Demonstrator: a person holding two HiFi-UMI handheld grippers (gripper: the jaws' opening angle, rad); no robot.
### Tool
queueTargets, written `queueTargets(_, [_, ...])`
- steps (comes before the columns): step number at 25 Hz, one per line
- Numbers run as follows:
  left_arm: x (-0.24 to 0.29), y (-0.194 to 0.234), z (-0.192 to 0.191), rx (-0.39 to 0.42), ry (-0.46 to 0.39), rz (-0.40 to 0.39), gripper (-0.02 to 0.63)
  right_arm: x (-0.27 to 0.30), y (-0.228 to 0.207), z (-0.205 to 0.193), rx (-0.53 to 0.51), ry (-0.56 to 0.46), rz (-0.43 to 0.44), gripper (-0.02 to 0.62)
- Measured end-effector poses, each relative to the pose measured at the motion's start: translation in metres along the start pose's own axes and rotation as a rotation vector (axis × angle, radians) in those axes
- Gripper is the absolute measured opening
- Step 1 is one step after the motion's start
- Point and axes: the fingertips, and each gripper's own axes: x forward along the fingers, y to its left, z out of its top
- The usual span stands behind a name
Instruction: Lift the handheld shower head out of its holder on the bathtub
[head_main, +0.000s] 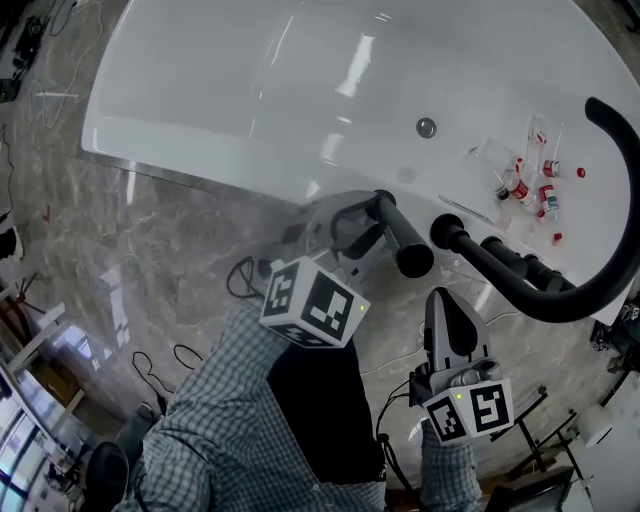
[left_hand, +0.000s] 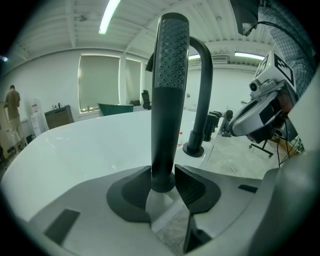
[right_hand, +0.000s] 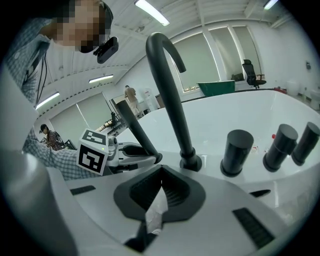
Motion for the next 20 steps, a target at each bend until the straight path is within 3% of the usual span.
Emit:
queueTargets(9, [0.010,0.002,0.004,0.040,0.005,0.020,0.121,-0.002,-0.007,-0.004,0.010,-0.015,-0.021,0.015])
queueTargets(20, [0.009,0.000,0.012,0.012,-0.021,0.026,0.126,-0.013,-0.007,-0.003,0.002,-0.033,-0.032,0.015])
